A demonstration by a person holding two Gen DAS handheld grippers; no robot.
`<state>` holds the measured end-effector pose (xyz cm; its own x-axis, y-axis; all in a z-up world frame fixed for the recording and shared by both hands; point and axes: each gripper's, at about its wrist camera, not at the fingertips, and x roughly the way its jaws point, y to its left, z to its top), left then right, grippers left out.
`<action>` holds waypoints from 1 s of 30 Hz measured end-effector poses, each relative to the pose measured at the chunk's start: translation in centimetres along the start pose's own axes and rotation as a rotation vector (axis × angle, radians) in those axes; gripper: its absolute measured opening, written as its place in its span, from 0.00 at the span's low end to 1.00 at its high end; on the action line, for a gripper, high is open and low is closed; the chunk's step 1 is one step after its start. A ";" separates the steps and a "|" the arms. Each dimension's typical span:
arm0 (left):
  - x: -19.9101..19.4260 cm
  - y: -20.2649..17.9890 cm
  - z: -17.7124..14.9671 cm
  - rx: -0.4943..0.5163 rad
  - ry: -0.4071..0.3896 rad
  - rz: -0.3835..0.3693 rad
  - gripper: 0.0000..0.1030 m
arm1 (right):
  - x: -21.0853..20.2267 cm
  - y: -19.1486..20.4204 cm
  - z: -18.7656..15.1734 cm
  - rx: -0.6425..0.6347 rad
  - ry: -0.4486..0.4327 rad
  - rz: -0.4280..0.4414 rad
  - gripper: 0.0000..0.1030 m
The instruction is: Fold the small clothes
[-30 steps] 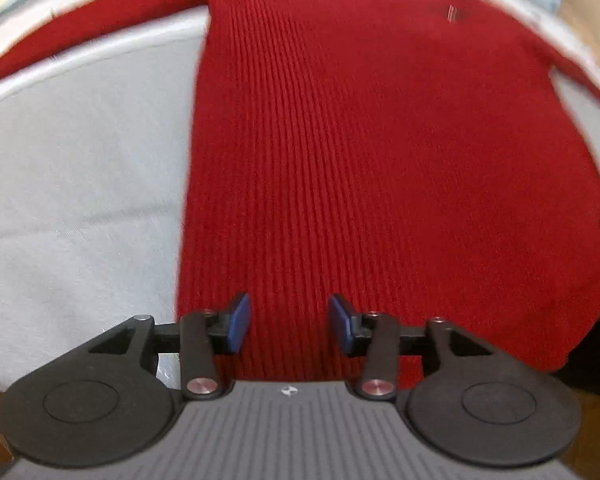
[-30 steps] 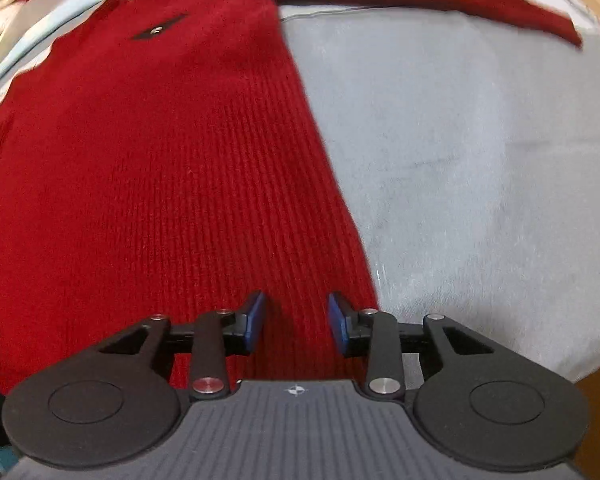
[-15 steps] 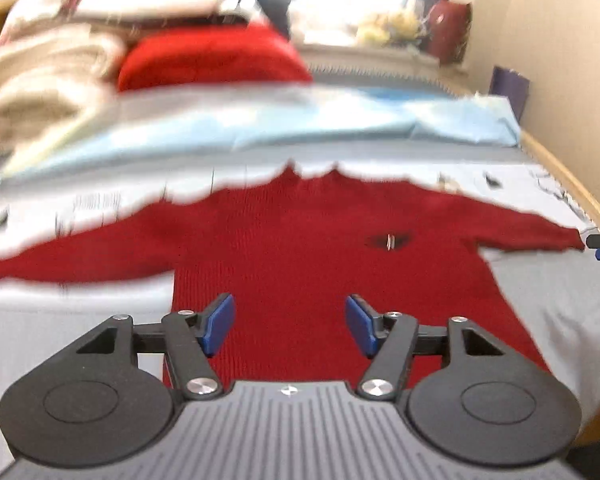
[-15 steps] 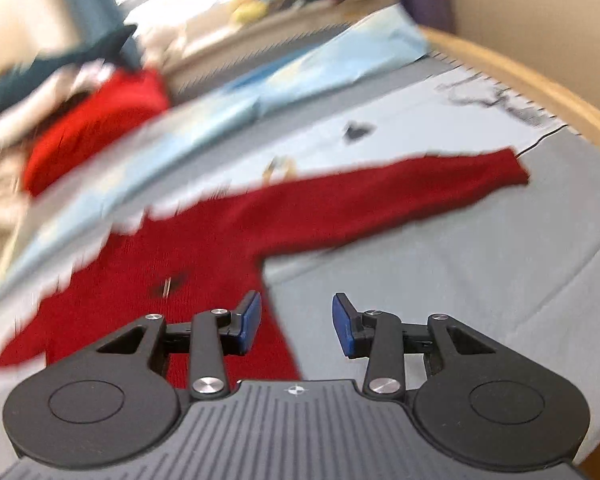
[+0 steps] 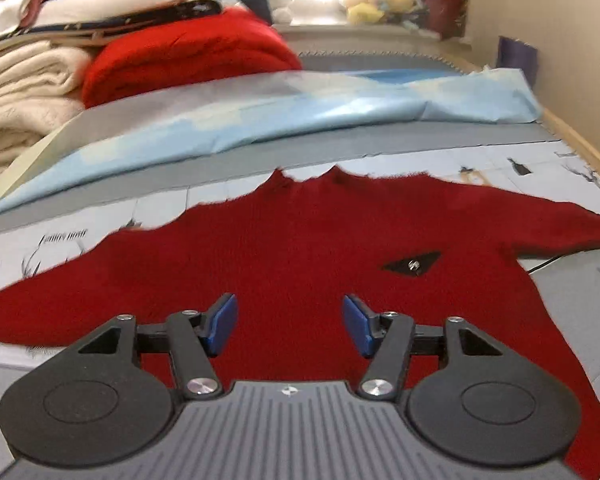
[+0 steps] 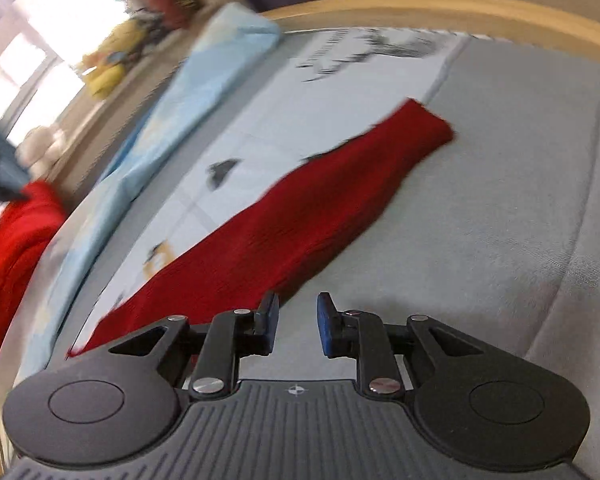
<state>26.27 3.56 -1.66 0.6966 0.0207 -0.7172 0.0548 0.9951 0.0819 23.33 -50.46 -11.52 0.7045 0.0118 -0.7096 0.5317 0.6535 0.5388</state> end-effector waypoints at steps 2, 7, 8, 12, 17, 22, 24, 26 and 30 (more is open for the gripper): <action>0.3 0.1 0.3 -0.005 0.002 0.004 0.63 | 1.7 -1.1 0.5 0.084 -0.007 -0.004 0.30; 1.1 0.8 0.3 -0.048 0.037 -0.021 0.63 | 5.7 -3.2 1.6 0.229 -0.036 0.011 0.36; 1.5 0.9 0.3 -0.048 0.045 -0.017 0.63 | 6.3 -3.3 1.7 0.246 -0.038 0.020 0.37; 2.6 1.7 0.4 -0.079 0.074 -0.014 0.63 | 8.2 -4.4 2.5 0.333 -0.067 0.028 0.40; 3.3 2.9 0.8 -0.130 0.088 -0.009 0.63 | 8.9 -3.5 3.2 0.330 -0.128 -0.023 0.16; 3.6 4.8 1.3 -0.188 0.099 0.022 0.63 | 8.3 1.5 3.2 0.174 -0.234 -0.216 0.13; 3.6 6.1 1.5 -0.217 0.100 0.043 0.64 | 7.3 5.6 2.7 0.024 -0.316 -0.248 0.13; 3.4 7.8 1.7 -0.259 0.103 0.069 0.63 | 5.7 11.1 1.3 -0.191 -0.413 -0.250 0.13; 2.9 11.9 2.0 -0.368 0.107 0.114 0.63 | 0.9 21.9 -5.6 -0.546 -0.527 0.006 0.13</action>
<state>30.36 15.23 -1.40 0.6035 0.1236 -0.7877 -0.2918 0.9536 -0.0739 33.02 -31.88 -2.90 0.9109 -0.2575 -0.3223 0.3158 0.9380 0.1430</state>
